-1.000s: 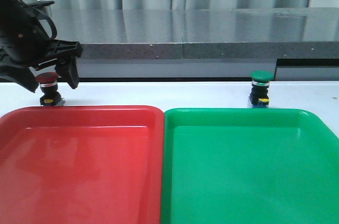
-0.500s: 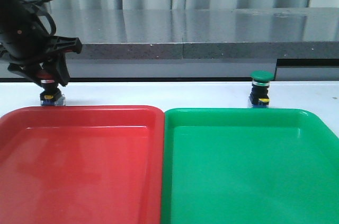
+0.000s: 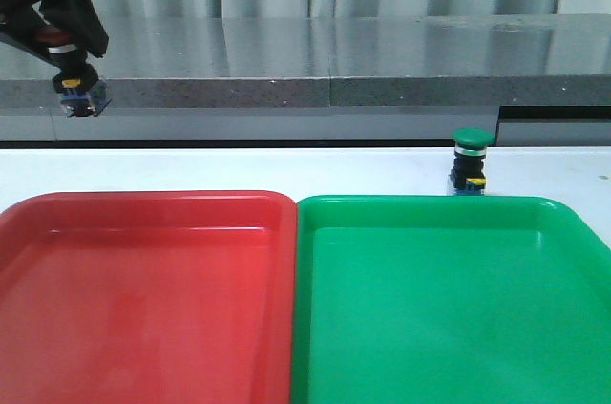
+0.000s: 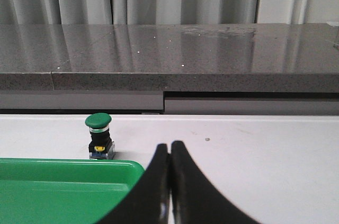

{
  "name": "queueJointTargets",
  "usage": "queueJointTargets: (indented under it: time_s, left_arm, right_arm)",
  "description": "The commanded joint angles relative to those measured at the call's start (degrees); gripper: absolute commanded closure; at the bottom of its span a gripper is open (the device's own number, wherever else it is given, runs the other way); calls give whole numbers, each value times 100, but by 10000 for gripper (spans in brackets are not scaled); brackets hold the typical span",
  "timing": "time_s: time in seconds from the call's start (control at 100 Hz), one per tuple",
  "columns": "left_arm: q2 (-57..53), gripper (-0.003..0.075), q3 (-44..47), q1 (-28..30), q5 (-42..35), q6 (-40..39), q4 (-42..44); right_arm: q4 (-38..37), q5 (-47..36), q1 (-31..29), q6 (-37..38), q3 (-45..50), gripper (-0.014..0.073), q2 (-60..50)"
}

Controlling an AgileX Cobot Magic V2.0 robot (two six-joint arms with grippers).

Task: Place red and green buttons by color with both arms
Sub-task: 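Carry the red button forward and lower it into the red tray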

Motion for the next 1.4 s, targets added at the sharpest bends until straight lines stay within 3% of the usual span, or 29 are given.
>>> queueJointTargets:
  time_s: [0.0, 0.43, 1.09, 1.23, 1.39]
  left_arm:
    - [-514, 622, 213, -179, -504, -16, -173]
    - [-659, 622, 1397, -892, -1394, -71, -607]
    - [214, 615, 1446, -906, -1428, -71, -673]
    - [275, 547, 1446, -906, -1428, -61, -673]
    - [296, 390, 1446, -906, -1428, -61, -673]
  right_arm:
    - [-60, -501, -25, 2, -80, 661, -97]
    - [-60, -501, -25, 2, -80, 661, -97]
    - [-60, -501, -25, 2, -80, 661, -97]
    - [-60, -501, -25, 2, -80, 661, -97]
    - [-60, -501, -25, 2, -80, 661, -97]
